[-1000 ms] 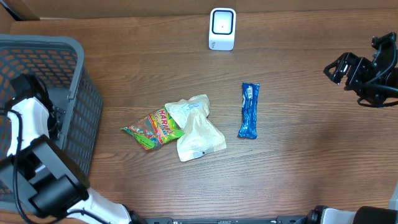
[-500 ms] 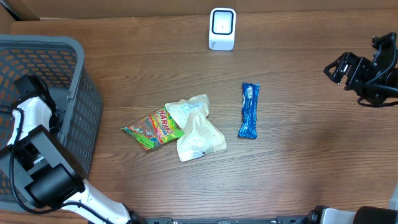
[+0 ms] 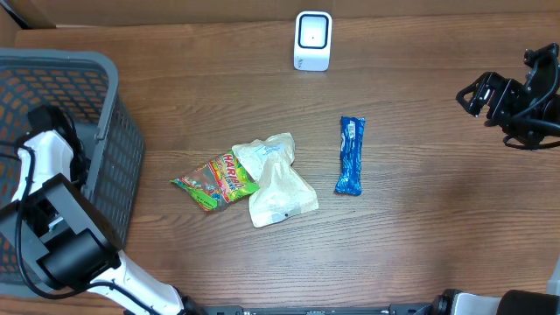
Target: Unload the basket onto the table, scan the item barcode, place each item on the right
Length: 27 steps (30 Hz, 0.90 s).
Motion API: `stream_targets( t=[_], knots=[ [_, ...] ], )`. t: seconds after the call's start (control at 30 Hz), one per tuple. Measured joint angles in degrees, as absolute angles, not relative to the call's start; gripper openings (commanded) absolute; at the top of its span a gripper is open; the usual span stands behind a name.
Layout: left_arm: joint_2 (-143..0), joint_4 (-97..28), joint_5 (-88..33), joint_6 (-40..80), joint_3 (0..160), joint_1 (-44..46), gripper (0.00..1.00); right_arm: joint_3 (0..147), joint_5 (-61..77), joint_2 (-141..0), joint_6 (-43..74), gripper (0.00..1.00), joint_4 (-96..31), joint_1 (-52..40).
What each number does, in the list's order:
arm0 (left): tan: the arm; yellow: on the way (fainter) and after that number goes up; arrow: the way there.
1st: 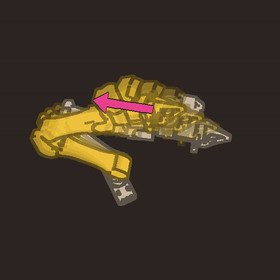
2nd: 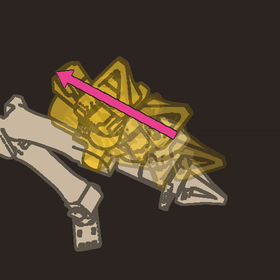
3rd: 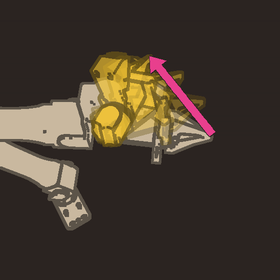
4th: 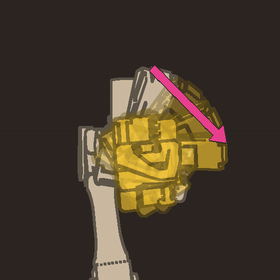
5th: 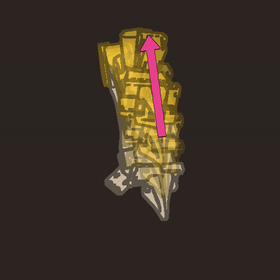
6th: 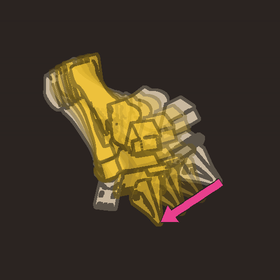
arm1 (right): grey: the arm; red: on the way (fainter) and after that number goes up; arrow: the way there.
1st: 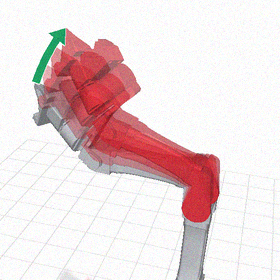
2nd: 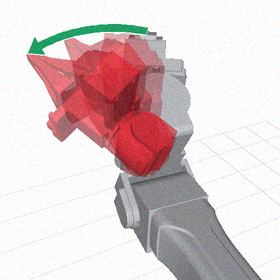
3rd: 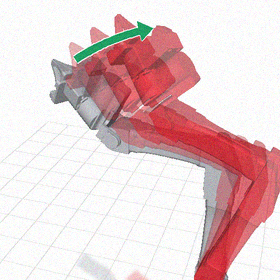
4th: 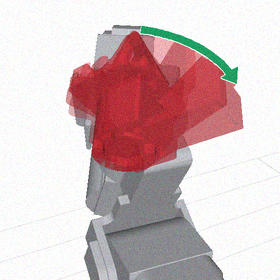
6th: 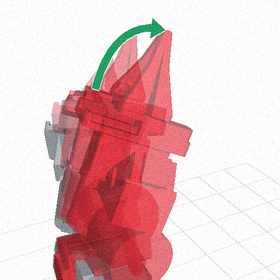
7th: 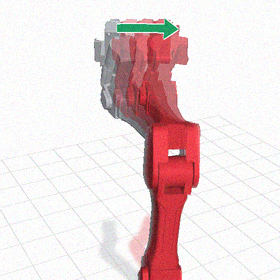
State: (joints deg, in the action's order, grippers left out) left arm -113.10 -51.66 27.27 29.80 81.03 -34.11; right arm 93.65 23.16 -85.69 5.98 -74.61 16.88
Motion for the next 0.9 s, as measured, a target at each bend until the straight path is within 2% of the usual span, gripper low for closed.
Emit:
stream_targets(
  t=[0.2,0.23,0.27,0.3,0.37,0.57,0.7,0.9],
  knots=[
    [-113.5,-61.0,25.0,30.0,91.6,-33.3,0.04,93.6,23.2,-85.7,6.0,1.00,-74.6,16.9],
    [-113.5,-61.1,24.2,30.0,92.6,-33.3,0.08,93.6,23.2,-85.7,6.0,1.00,-74.6,16.9],
    [-113.5,-61.1,23.6,30.0,93.1,-33.3,0.36,93.6,23.2,-85.7,6.0,1.00,-74.6,16.9],
    [-113.5,-60.9,23.1,30.0,93.3,-33.3,0.57,93.6,23.1,-85.7,6.0,1.00,-74.5,16.9],
    [-113.5,-60.5,22.3,30.0,93.3,-33.4,0.68,93.6,23.2,-85.7,6.0,1.00,-74.6,16.9],
    [-113.5,-57.7,22.0,30.2,93.4,-33.5,0.73,93.6,23.2,-85.7,6.0,1.00,-74.5,16.9],
    [-113.8,-56.8,21.8,30.3,93.4,-33.8,0.82,93.6,23.2,-85.7,6.0,1.00,-74.6,16.9],
    [-120.1,-56.6,21.6,31.2,93.5,-34.2,0.88,93.6,23.2,-85.7,6.0,1.00,-74.6,16.9]
  ],
)
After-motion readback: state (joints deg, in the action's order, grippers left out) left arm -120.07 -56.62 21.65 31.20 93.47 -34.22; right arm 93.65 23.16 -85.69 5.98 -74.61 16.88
